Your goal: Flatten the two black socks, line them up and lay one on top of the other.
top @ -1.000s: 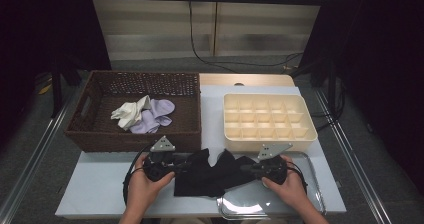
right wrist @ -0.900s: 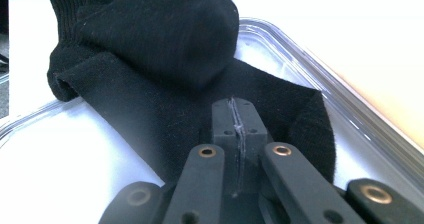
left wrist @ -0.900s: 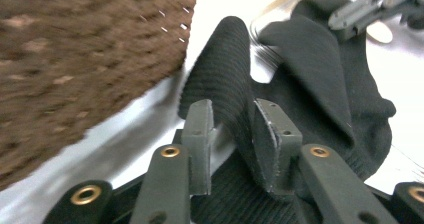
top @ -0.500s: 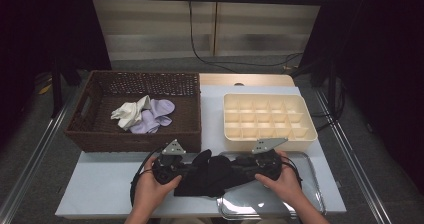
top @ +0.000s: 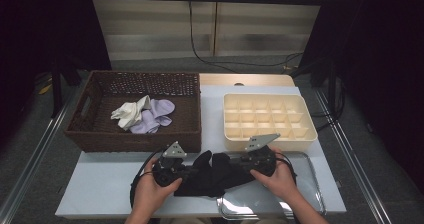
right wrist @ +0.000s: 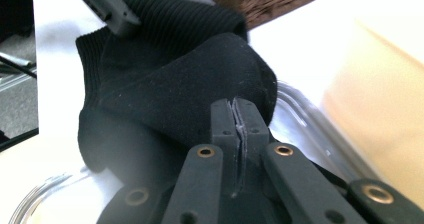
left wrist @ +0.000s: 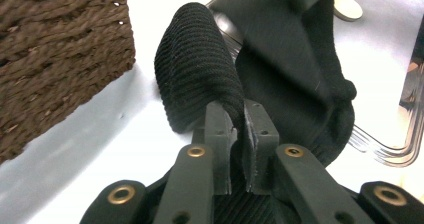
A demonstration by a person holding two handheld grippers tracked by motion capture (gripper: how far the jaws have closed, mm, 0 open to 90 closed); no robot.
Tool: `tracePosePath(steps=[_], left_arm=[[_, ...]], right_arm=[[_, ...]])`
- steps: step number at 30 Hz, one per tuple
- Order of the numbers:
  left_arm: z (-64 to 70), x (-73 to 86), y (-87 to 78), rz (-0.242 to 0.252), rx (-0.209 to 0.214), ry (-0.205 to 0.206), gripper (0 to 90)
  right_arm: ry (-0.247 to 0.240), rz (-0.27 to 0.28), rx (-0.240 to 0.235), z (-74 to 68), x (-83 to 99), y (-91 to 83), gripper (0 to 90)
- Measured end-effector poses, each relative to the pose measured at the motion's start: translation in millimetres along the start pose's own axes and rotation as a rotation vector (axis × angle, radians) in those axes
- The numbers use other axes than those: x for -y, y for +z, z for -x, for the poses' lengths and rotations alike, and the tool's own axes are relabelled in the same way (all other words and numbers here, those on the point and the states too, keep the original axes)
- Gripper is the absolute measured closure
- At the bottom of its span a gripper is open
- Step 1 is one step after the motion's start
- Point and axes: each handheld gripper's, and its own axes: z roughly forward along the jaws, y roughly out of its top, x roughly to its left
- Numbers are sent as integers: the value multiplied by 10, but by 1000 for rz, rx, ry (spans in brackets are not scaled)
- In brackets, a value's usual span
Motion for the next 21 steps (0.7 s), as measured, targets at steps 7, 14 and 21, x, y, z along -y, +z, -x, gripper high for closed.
tracePosePath(steps=[7,14,21], left_arm=[[-18,3,12,-4,-9,-9,779],[-139,-14,15,41,-65,-48,703],[-238,-51,244,29,-103,-41,665]], right_arm=[[51,24,57,159,197,-285,885],[74,17,64,226,356,-302,883],[67,15,59,212,340,-250,882]])
